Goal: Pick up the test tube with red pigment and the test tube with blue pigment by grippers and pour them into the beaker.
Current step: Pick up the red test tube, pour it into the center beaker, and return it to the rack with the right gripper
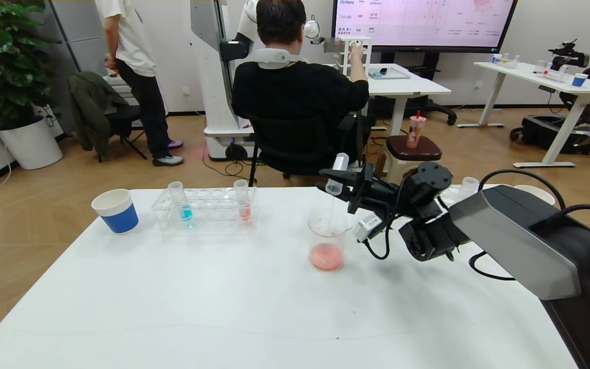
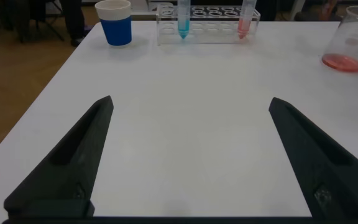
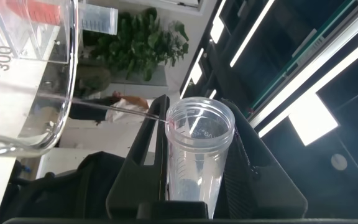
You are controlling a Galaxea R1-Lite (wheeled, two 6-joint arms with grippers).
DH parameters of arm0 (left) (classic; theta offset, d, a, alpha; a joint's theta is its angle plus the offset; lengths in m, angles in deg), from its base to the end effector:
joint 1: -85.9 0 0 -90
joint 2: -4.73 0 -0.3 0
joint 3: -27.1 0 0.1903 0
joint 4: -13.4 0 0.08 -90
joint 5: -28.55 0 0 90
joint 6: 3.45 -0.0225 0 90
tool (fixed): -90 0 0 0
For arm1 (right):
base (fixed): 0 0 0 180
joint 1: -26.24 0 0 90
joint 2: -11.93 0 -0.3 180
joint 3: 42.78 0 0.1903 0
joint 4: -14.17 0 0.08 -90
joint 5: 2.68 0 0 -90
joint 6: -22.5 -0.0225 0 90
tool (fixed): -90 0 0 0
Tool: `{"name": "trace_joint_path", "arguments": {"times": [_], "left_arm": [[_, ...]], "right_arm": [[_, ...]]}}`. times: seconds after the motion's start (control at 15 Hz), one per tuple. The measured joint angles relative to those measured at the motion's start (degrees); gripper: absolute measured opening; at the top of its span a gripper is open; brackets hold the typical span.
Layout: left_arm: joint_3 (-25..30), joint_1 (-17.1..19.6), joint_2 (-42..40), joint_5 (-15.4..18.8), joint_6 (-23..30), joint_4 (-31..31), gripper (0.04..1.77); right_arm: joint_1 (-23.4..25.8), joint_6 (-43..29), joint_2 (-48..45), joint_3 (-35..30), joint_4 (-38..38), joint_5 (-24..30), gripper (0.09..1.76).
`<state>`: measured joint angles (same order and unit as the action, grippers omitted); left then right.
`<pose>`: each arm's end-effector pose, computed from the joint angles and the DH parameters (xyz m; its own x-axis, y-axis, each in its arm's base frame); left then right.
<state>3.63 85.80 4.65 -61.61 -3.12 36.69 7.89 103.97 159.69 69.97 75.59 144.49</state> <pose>-0.0231 0.0001 0.0761 1.0000 0.0010 0.0045 -0.0010 1.0000 -0.0058 0.4612 0.1729 0.0919 0.1963 0.9504 0.2411 0.2862 0.1797 -0.9412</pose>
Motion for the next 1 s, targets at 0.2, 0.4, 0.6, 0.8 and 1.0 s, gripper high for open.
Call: {"name": "trace_joint_path", "arguments": {"times": [0.2, 0.4, 0.6, 0.8, 1.0], "left_arm": [[0.0, 0.0, 0.0, 0.0, 0.0, 0.0, 1.75], [0.0, 0.0, 0.0, 0.0, 0.0, 0.0, 1.75], [0.0, 0.0, 0.0, 0.0, 0.0, 0.0, 1.75], [0.0, 0.0, 0.0, 0.0, 0.0, 0.0, 1.75], [0.0, 0.0, 0.0, 0.0, 0.0, 0.0, 1.75]], "right_arm": [[0.0, -1.7, -0.2, 0.0, -0.2, -0.9, 0.52], [-0.5, -15.4, -3.0, -0.3, -0.1, -4.7, 0.52], [-1.8, -38.4, -6.9, -1.1, 2.5, -17.4, 0.52], [-2.9, -54.0, -10.6, -2.0, 4.5, -31.6, 0.52], [-2.8, -64.4, -14.8, -7.6, 2.4, -44.7, 0.52]]}}
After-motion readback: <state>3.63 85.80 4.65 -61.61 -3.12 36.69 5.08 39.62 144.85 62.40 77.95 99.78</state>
